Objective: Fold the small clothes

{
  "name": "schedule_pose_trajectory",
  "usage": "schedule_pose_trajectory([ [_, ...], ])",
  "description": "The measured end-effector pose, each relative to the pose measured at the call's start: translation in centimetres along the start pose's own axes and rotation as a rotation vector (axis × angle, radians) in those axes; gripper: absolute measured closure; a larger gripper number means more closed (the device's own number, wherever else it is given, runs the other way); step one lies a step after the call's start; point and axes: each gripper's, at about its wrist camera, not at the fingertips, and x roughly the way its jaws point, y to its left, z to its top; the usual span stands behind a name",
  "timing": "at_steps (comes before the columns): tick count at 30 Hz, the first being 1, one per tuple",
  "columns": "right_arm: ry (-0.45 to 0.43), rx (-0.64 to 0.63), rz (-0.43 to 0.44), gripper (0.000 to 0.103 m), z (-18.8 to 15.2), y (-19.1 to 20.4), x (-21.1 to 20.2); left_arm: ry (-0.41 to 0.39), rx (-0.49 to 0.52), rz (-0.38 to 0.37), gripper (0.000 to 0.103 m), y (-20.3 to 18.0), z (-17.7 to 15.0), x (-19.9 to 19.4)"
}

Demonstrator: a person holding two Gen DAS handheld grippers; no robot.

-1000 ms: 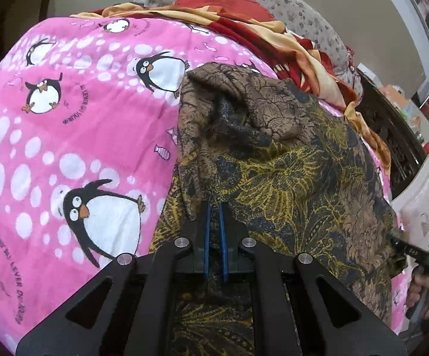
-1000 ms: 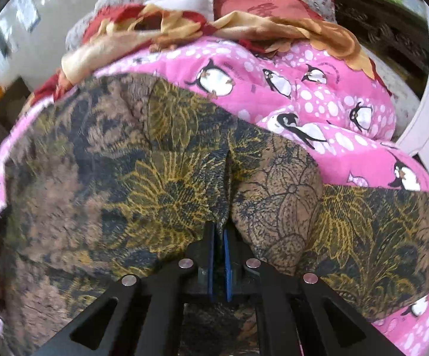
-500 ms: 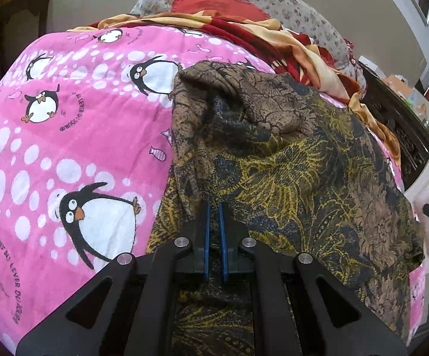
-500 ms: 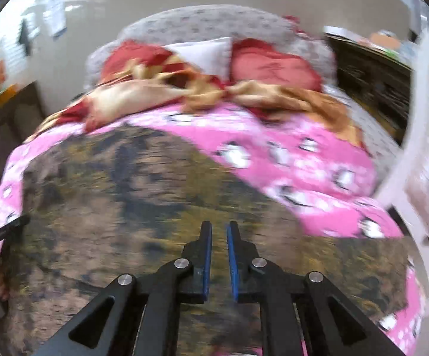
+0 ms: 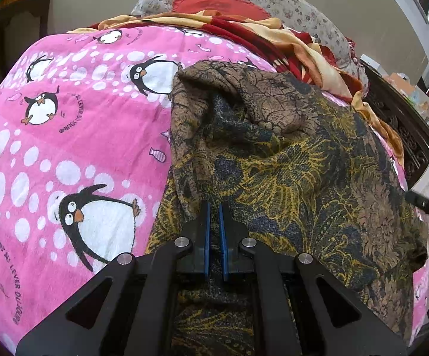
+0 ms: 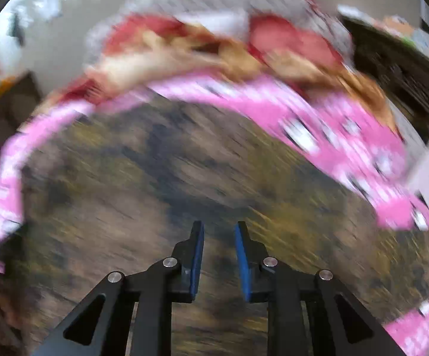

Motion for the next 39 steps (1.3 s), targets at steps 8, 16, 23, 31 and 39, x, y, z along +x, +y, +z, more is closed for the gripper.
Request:
schedule_pose_trajectory([
  [8,0.055,-0.146,-0.014,0.079,-1.9,7.4,6.4,0.001,0.006,0.007,0.098,-0.1,0.0,0.0],
  [16,-0.056,-0.207,-0.019,0.077,-5.5,6.3,-2.4,0.001,0.005,0.006,0.098,-0.1,0.0,0.0],
  [23,0.075,-0.138,0.0,0.074,-15.1,2.5,-5.2,0.027,0.042,0.045,0.098,-1.0,0.3,-0.4],
  [31,0.002,-0.119,0.065,0.062,-17.4,1.5,-6.1,0.081,0.144,-0.068,0.097,-6.7,-4.4,-5.5],
  [39,-0.058,0.077,0.051,0.049,-16.1,-5.1,-10.2,0.076,0.254,-0.11,0.076,-6.0,-9.5,-6.3],
])
